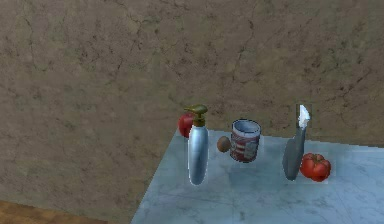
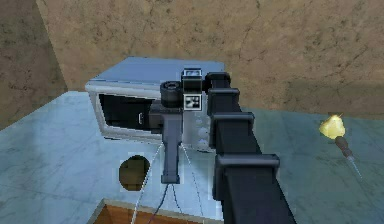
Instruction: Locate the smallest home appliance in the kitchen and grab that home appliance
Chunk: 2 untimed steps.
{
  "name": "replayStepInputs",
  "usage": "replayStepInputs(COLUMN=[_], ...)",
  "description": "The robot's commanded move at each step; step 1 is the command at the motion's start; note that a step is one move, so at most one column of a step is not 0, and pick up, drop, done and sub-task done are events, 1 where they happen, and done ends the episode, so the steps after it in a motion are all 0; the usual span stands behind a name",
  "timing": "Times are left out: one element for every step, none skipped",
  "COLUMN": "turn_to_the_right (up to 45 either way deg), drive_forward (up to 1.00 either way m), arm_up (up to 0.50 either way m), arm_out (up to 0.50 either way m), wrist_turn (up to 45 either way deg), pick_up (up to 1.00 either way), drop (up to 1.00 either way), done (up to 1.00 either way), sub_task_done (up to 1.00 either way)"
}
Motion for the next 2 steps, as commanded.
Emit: replayStepInputs(turn_to_the_right=[0.0,0.0], drive_forward=[0.0,0.0], arm_up=[0.0,0.0], arm_out=[0.0,0.0], wrist_turn=[45.0,45.0], pick_up=[0.0,0.0], drop=[0.0,0.0], done=[0.0,0.0], sub_task_done=[0.0,0.0])
